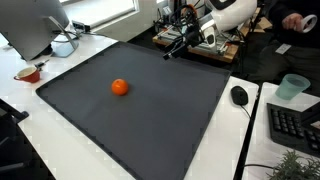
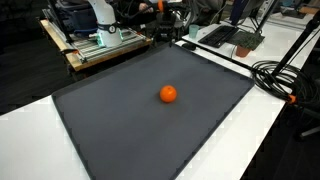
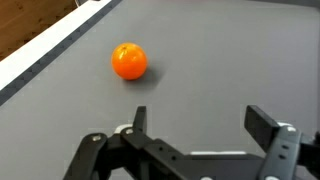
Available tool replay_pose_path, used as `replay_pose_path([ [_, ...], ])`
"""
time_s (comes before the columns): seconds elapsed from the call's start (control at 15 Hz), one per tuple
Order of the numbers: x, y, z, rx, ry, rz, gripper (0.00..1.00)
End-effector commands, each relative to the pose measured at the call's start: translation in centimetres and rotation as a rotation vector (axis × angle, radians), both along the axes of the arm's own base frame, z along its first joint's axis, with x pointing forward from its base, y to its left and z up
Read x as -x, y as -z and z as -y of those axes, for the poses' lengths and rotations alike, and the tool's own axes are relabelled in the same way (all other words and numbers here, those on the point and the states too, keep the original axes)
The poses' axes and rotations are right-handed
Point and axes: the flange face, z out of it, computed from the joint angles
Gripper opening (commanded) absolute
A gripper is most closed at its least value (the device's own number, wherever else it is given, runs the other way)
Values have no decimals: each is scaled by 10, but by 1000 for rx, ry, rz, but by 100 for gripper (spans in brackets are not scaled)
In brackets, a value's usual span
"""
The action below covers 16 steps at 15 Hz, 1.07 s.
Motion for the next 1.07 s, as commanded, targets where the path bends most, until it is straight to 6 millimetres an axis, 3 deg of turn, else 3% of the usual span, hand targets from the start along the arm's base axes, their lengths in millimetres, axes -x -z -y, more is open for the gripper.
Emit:
replay_pose_path([
  [0.0, -4, 5, 1, 44, -15, 13, 100],
  [0.2, -20, 23, 8, 154, -78, -9, 100],
  [0.53, -48, 55, 16, 193, -171, -83, 100],
  [0.73, -72, 70, 34, 221, -177, -131, 100],
  [0.8, -51, 61, 24, 207, -156, -99, 100],
  [1.0, -55, 67, 27, 205, -146, -108, 100],
])
